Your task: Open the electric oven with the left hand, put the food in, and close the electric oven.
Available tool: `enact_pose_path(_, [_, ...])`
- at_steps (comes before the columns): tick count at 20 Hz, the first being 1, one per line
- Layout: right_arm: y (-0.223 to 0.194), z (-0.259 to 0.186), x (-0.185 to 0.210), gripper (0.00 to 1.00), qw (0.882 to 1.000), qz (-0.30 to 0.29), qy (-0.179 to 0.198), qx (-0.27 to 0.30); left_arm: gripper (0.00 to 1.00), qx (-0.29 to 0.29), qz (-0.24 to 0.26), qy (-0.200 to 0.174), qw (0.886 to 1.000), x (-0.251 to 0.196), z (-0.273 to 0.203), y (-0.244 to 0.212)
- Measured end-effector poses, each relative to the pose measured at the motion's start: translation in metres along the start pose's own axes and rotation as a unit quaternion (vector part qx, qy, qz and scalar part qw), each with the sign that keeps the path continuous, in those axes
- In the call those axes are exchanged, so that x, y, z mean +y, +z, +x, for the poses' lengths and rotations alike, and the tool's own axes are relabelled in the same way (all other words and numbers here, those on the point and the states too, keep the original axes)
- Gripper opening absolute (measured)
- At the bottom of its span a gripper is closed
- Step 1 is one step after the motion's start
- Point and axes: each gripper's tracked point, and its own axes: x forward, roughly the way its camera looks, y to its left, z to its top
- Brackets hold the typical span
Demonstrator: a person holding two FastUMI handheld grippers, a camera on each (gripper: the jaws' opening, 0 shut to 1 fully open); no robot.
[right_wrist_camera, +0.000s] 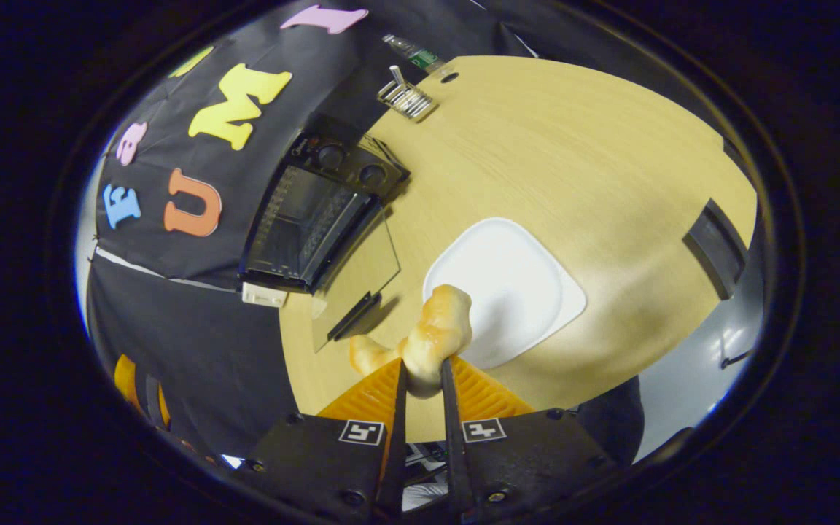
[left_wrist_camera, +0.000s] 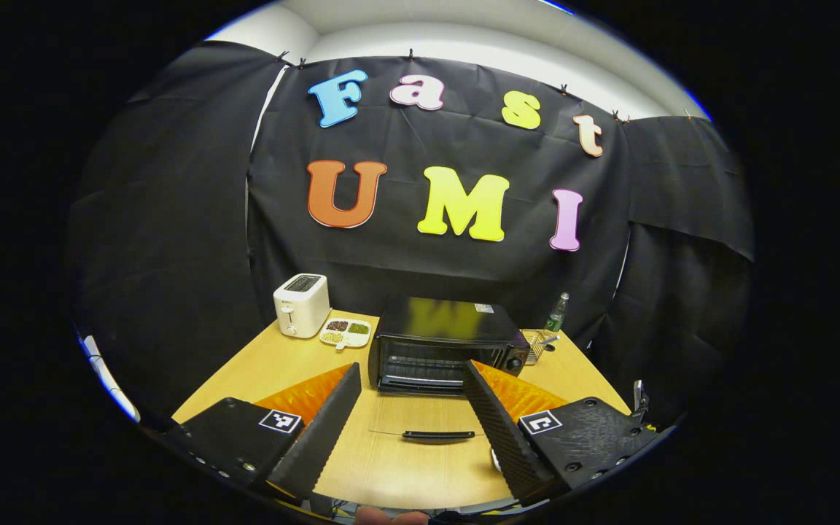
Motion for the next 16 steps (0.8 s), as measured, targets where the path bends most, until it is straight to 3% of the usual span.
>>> enact_pose_path(7, [0.017, 0.065, 0.1, 0.24, 0.996, 0.012, 0.075, -0.045, 0.93, -0.003, 0.017, 0.015, 1.0, 0.047, -0.035, 0.006])
enact_pose_path(16, [0.087, 0.171, 0.162, 0.24, 0.981, 0.102, 0.111, -0.123, 0.93, 0.023, 0.035, 0.052, 0.998, 0.107, -0.058, -0.007])
